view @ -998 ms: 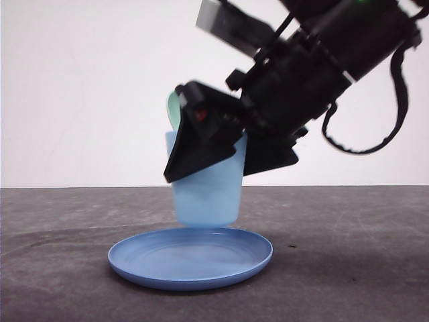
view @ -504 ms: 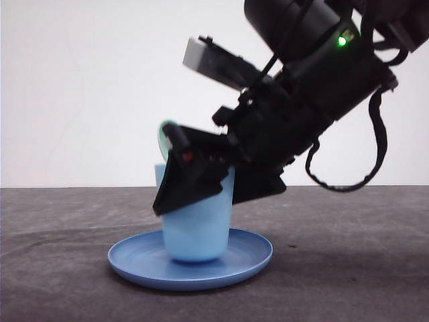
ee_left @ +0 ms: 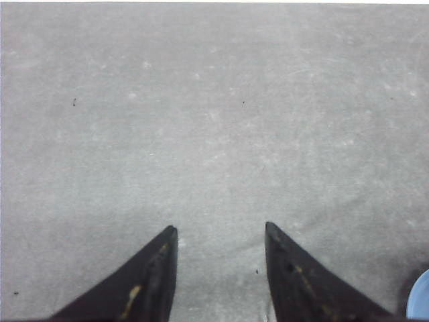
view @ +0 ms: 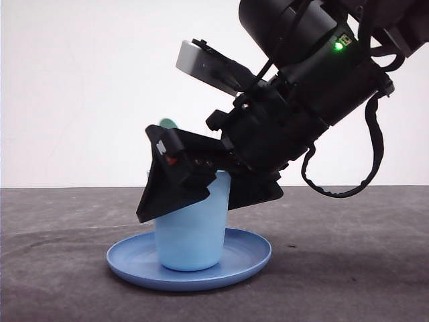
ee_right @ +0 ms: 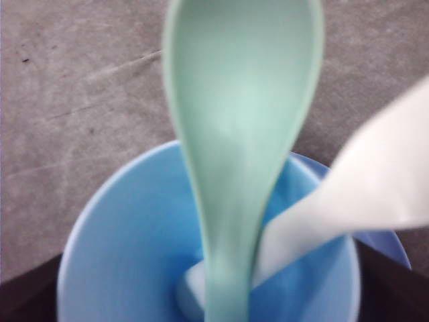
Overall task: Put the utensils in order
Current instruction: 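Lower the cup onto the plate center with the right gripper, then open the right gripper and withdraw it upward from the cup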
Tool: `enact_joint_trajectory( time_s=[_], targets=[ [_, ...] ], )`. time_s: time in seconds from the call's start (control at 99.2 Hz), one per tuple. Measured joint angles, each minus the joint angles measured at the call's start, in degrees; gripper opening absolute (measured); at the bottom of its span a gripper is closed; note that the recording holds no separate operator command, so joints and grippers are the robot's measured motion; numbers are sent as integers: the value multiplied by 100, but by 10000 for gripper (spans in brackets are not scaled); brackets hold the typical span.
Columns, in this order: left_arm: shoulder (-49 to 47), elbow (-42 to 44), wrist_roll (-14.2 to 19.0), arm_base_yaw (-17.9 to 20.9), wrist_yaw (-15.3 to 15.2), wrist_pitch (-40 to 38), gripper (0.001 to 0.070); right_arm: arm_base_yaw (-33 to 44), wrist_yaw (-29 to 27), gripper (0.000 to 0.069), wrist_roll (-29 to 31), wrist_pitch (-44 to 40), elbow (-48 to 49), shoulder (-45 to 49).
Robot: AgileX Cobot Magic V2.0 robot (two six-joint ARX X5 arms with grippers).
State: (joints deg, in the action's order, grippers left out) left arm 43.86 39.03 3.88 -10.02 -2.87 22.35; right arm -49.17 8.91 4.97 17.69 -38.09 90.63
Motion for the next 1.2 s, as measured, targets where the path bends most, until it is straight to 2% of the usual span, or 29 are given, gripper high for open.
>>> enact_joint_trajectory(
  time_s=[0.091,0.333,0.575,0.706,0.817,0.928,1.2],
  targets=[
    [0,0,0,0,0,0,239,2,0,680,11,-66,-2,0],
    [0,0,0,0,0,22,239,66,-74,680,153,-1001,0,-219],
    [0,0,0,0,0,22,239,214,-184,680,181,-2376,0,-1237],
    [0,0,0,0,0,50,239,439,-487,680,192,-3318,0,-1993],
    [0,0,0,0,0,101,239,874,-876,680,195,-4019,0,-2667],
    [0,0,0,0,0,136,239,1464,-909,680,197,-4345,-2,-3206],
    [0,0,2,0,0,149,239,3235,-380,680,199,-5193,-175,-3864]
  ],
)
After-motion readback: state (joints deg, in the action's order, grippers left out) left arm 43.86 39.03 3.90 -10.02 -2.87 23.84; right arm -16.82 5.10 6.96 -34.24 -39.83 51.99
